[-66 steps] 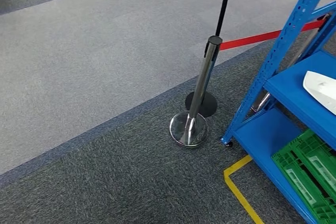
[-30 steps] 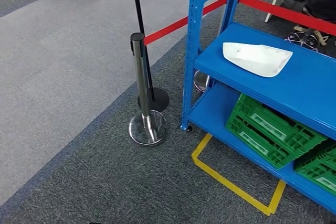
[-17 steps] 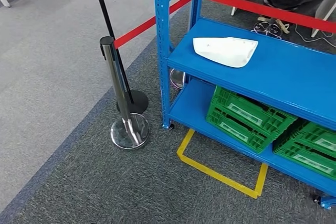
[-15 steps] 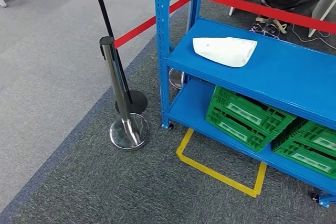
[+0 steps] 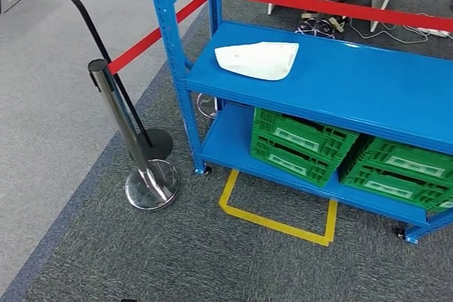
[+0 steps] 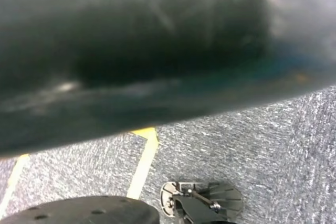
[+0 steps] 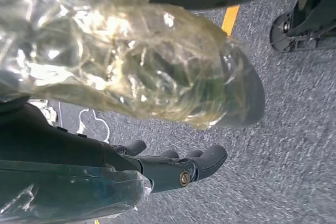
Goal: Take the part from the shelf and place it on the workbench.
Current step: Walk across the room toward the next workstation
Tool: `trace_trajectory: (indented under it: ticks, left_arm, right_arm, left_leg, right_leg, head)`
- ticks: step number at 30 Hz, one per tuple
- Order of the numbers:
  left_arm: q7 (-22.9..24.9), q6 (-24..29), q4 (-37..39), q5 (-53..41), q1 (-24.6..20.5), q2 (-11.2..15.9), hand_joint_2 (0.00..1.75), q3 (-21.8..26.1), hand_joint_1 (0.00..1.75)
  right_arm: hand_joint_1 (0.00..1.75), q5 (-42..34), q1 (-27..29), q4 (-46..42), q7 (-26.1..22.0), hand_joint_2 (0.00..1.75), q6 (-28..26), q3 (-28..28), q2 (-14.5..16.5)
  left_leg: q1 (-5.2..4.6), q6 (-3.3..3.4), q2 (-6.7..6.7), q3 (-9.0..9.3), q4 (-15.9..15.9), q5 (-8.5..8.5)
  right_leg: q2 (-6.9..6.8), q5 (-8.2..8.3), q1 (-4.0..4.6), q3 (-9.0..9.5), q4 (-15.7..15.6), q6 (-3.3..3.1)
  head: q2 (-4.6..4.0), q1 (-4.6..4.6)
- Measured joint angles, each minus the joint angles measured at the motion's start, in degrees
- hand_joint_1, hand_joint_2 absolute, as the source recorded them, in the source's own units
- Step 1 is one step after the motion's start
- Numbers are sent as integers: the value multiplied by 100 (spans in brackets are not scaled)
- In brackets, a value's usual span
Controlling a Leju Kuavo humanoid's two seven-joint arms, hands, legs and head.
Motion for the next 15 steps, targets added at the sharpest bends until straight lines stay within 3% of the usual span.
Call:
trace_trajectory:
  ticks: [2, 4, 5, 6, 7, 8, 10, 11, 12, 13, 14, 15]
  left_arm:
    - [8, 3, 0, -2, 3, -1, 0, 0, 0]
    - [18, 7, 0, -4, 22, 1, 0, 0, 0]
    - [25, 9, 0, -6, 33, 1, 0, 1, 0]
    - [31, 11, 0, -6, 40, 2, 0, 1, 0]
    - [37, 12, 0, -7, 44, 2, 0, 0, 0]
    - [39, 13, 0, -9, 45, 2, 0, 0, 0]
    - [41, 15, 0, -13, 46, 10, 0, 2, 0]
    - [43, 16, 0, -14, 47, 14, 0, 5, 0]
    - [45, 17, 0, -14, 46, 17, 0, 8, 0]
    - [46, 17, 0, -14, 43, 19, 0, 11, 0]
    - [48, 17, 0, -14, 39, 15, 0, 14, 0]
    - [49, 17, 0, -14, 32, 13, 0, 17, 0]
  right_arm:
    - [0, 6, -5, 2, 8, 0, 0, -1, 0]
    - [0, 8, -17, 5, 11, 0, 2, 0, 0]
    - [0, 9, -19, 8, 11, 0, 3, 1, 0]
    - [0, 9, -16, 11, 11, 0, 4, 1, 0]
    - [0, 9, -14, 15, 11, 0, 4, 1, 0]
    - [0, 9, -12, 17, 11, 0, 4, 1, 0]
    - [0, 9, -17, 26, 11, 0, 5, 1, 1]
    - [0, 9, -25, 31, 11, 0, 5, 1, 2]
    - [0, 9, -29, 37, 11, 0, 7, 1, 2]
    - [0, 9, -29, 42, 11, 0, 8, 1, 2]
    - [0, 9, -22, 43, 11, 0, 8, 0, 2]
    - [0, 9, -11, 45, 11, 0, 8, 0, 2]
  left_leg:
    - [24, -56, -241, -145, 387, -294]
    - [31, -68, -462, -485, 1156, -689]
    - [30, -65, -494, -637, 1475, -792]
    - [29, -55, -508, -720, 1626, -781]
    - [28, -35, -520, -710, 1563, -653]
    - [26, -5, -558, -605, 1290, -430]
    - [29, 80, -823, -321, 556, 4]
    - [30, 111, -956, -213, 275, 103]
    - [29, 130, -1050, -167, 131, 122]
    - [26, 141, -1058, -156, 81, 100]
    - [27, 145, -1003, -143, 36, 93]
    - [35, 160, -934, -133, 4, 108]
  right_leg:
    - [110, 27, -17, 19, -12, -65]
    - [238, 46, -11, 4, -8, -98]
    - [313, 49, -6, 0, -7, -104]
    - [388, 51, 0, 1, -6, -106]
    - [467, 52, 5, 8, -5, -107]
    - [545, 52, 8, 18, -5, -107]
    - [687, 49, 12, 20, 6, -93]
    - [753, 52, 9, -3, 18, -72]
    - [812, 61, -1, -40, 28, -39]
    - [870, 75, -9, -77, 29, 4]
    - [931, 93, -20, -119, 16, 49]
    - [898, 83, -19, -152, 27, 86]
  head:
    - [0, -21]
    - [0, -39]
    - [0, -38]
    - [0, -40]
    - [0, -39]
    - [0, -40]
    - [0, -39]
    - [0, -46]
    - [1, -52]
    - [1, -60]
    - [1, -69]
    - [1, -67]
